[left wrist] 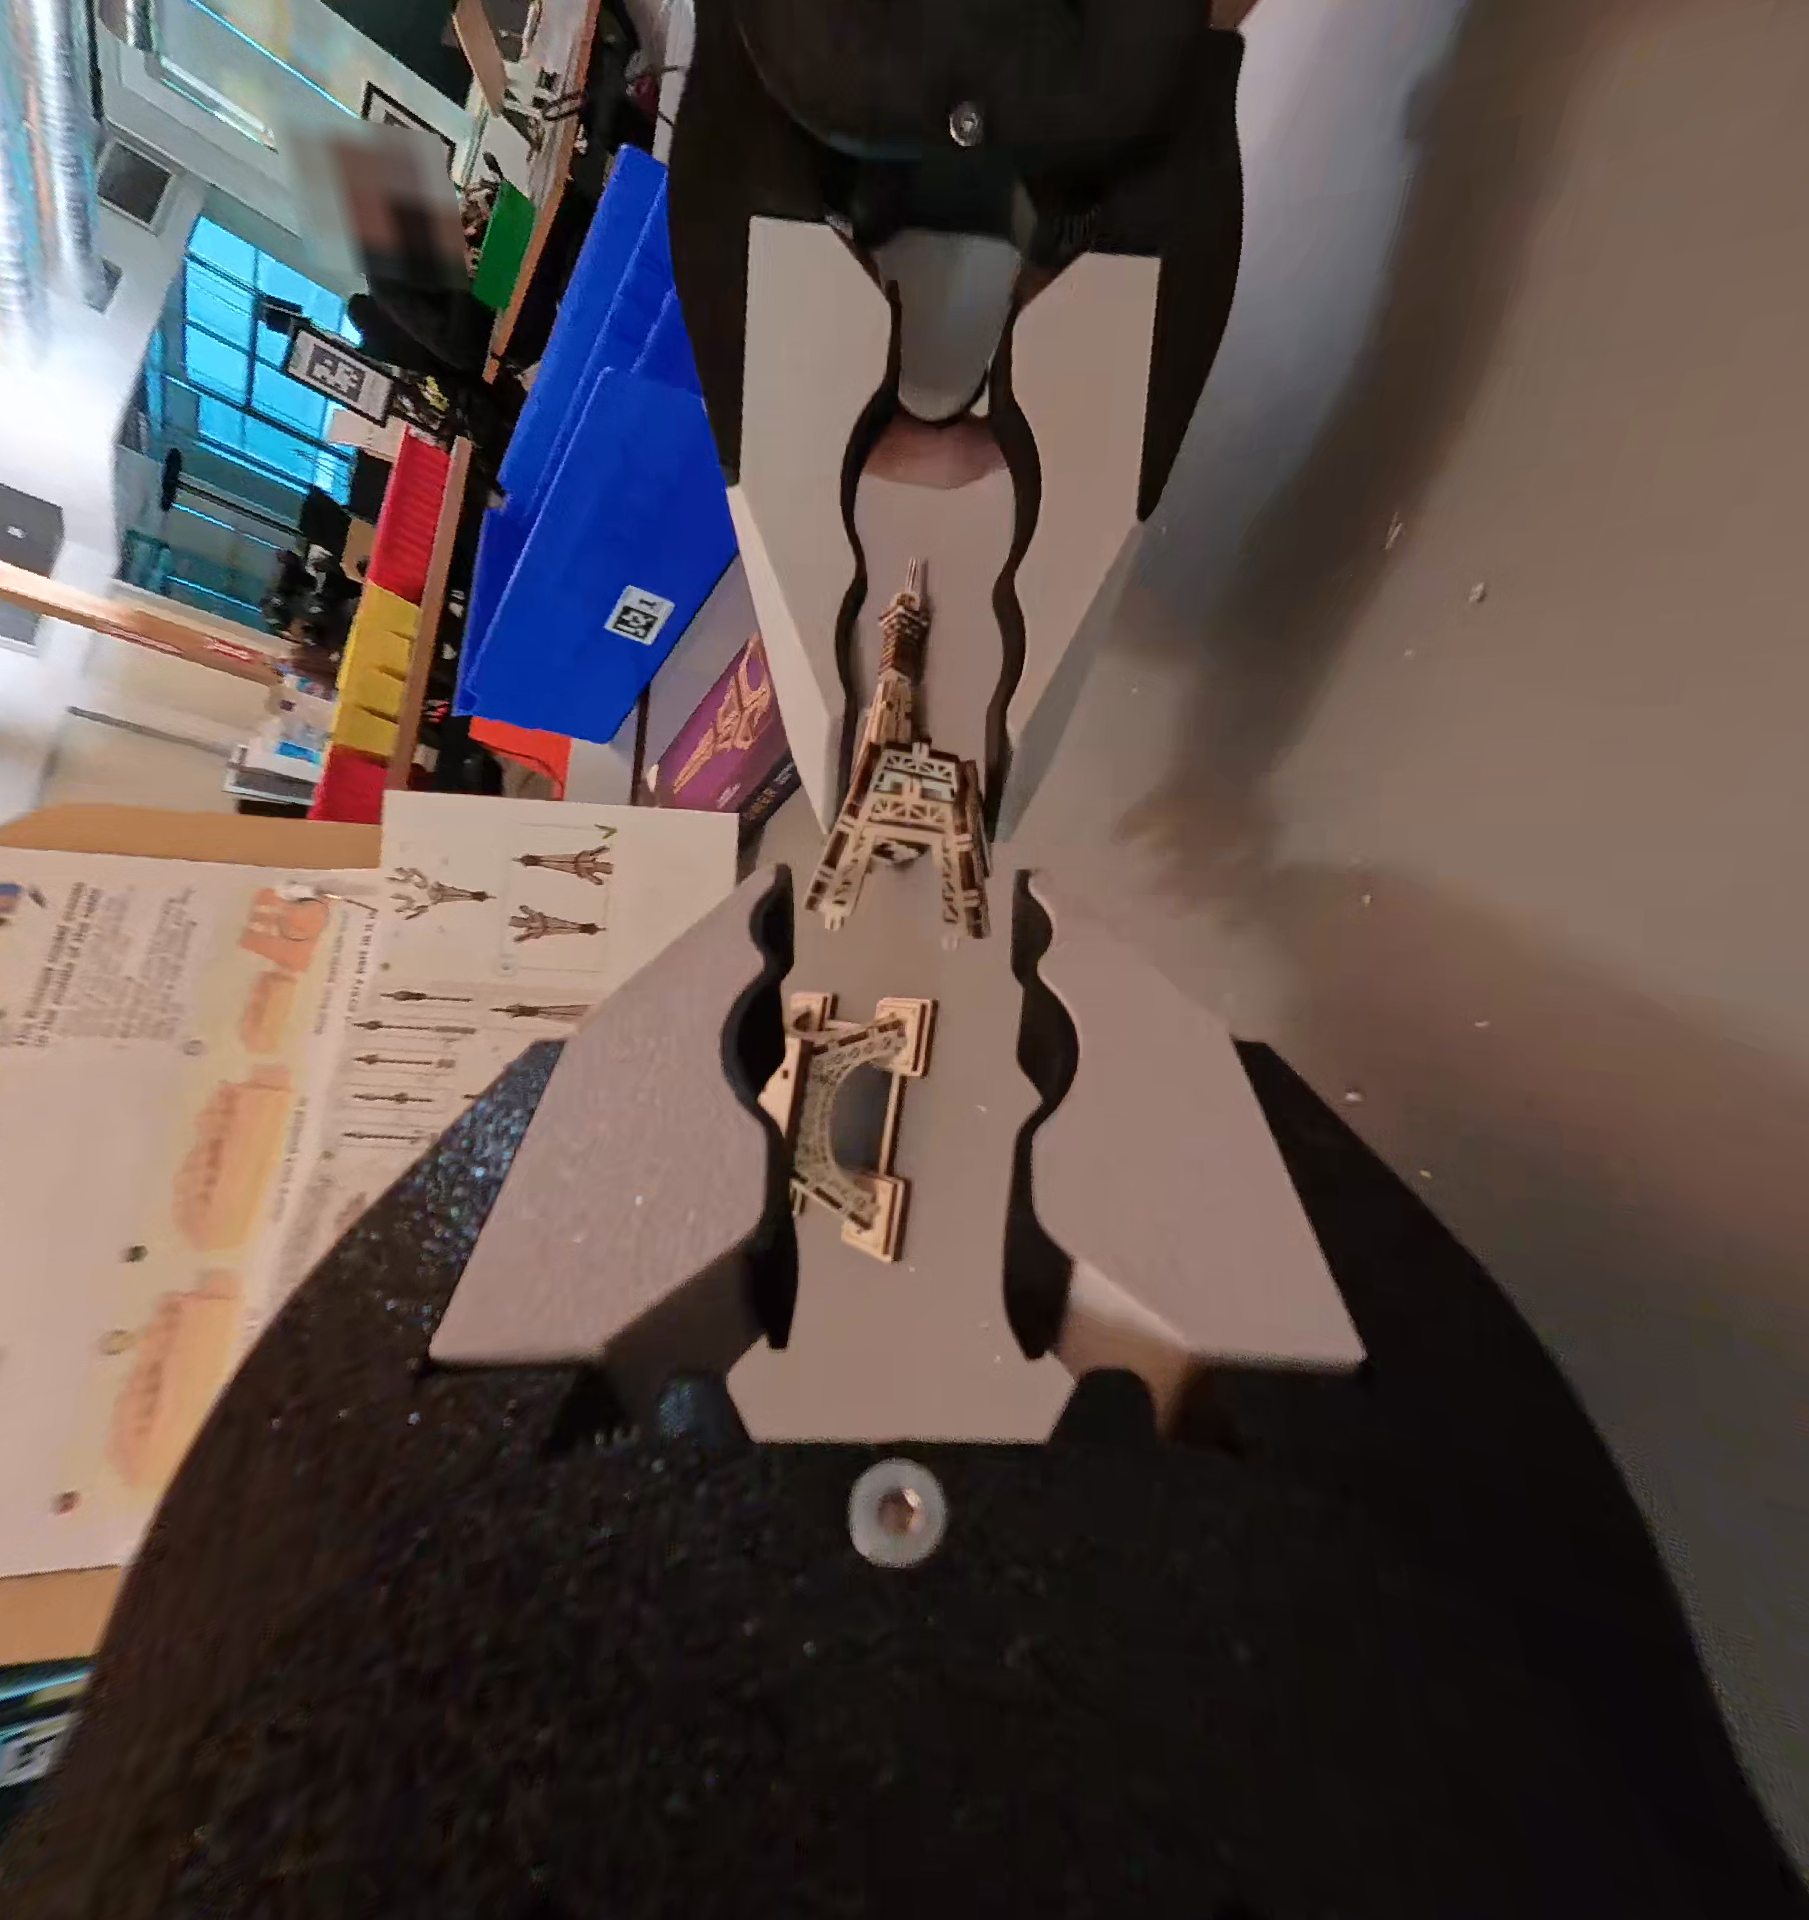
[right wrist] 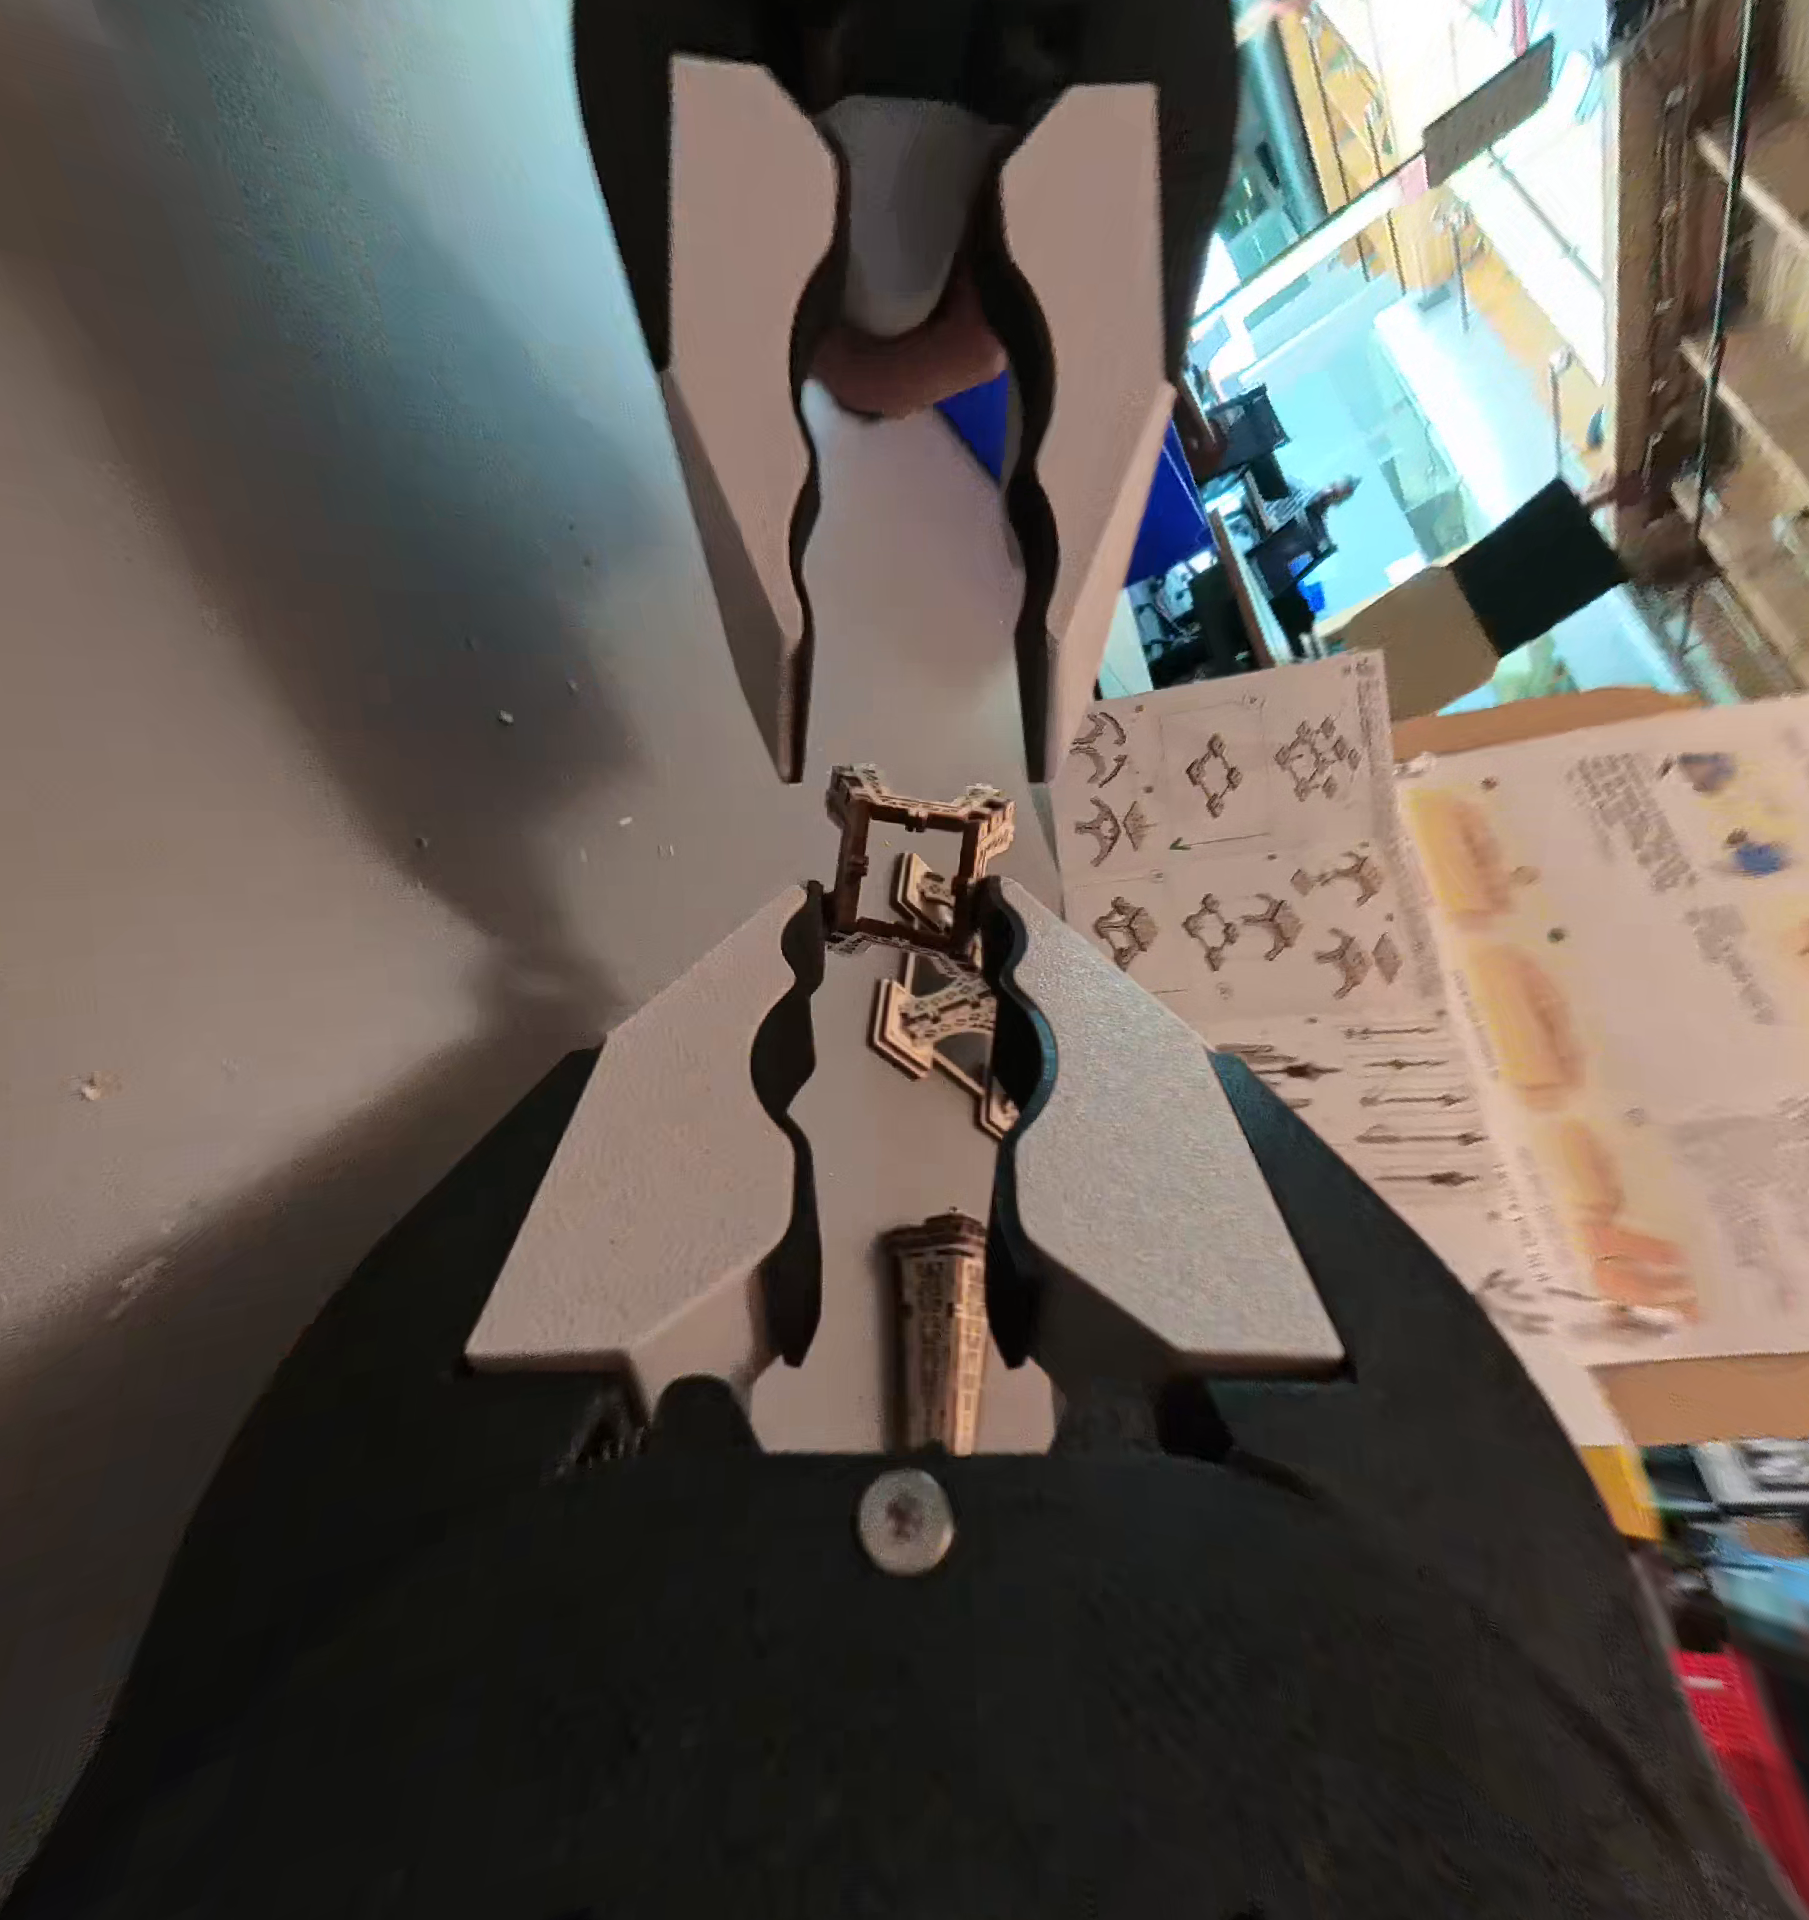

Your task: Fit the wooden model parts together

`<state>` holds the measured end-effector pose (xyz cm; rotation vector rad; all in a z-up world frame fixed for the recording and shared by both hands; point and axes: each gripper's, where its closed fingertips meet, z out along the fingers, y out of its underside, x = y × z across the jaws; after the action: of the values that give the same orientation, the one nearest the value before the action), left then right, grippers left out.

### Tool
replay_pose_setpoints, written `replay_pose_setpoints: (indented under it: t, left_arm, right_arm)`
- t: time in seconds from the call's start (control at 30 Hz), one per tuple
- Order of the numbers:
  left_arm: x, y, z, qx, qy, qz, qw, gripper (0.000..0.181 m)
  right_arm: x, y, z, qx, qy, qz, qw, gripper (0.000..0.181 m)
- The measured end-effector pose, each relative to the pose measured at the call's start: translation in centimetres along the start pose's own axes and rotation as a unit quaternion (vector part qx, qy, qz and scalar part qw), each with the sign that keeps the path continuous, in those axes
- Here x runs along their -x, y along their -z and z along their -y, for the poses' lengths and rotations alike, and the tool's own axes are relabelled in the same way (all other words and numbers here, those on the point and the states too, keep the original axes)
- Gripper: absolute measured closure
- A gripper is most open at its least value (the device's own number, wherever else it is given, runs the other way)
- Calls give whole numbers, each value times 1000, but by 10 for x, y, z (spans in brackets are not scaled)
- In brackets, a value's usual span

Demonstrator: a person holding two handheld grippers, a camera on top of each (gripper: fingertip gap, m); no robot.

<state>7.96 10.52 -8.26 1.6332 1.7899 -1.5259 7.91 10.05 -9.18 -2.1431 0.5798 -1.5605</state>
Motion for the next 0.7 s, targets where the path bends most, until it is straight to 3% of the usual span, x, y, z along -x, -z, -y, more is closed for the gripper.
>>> replay_pose_setpoints:
  t: [0.7]
  left_arm:
    - [13,2,17,0,-102,81,991,147]
  right_arm:
    - [-12,9,14,48,240,-93,965,153]
